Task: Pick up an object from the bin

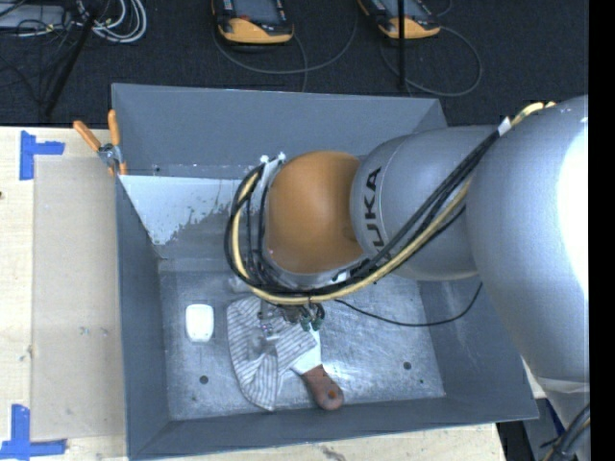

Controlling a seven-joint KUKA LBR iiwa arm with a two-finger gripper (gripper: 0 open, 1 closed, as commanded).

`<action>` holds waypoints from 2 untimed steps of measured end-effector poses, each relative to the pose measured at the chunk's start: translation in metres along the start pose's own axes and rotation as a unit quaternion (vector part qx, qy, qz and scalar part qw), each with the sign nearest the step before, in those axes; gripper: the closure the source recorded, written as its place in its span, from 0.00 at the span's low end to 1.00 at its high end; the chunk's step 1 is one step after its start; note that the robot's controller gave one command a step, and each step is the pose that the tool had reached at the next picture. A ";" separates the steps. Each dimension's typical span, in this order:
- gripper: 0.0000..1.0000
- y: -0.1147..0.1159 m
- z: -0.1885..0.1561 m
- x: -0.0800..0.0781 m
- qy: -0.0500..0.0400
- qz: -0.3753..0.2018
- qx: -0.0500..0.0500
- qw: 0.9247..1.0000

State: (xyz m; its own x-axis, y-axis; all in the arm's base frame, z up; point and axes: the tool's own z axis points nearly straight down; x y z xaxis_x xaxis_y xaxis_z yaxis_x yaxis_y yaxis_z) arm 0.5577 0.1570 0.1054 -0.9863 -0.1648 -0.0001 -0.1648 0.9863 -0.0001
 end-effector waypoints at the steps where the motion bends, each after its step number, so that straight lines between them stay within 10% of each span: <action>1: 1.00 -0.080 0.028 0.068 0.001 -0.029 -0.002 1.000; 2: 1.00 -0.080 0.028 0.068 0.001 -0.028 -0.003 1.000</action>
Offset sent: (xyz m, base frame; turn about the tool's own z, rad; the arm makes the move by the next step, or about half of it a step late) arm 0.0000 0.0000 0.0000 0.0000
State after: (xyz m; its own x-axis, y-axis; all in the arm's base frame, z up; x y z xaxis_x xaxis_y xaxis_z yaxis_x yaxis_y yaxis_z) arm 0.5041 0.0666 0.0769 -0.9754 -0.2206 0.0015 -0.2206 0.9754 0.0050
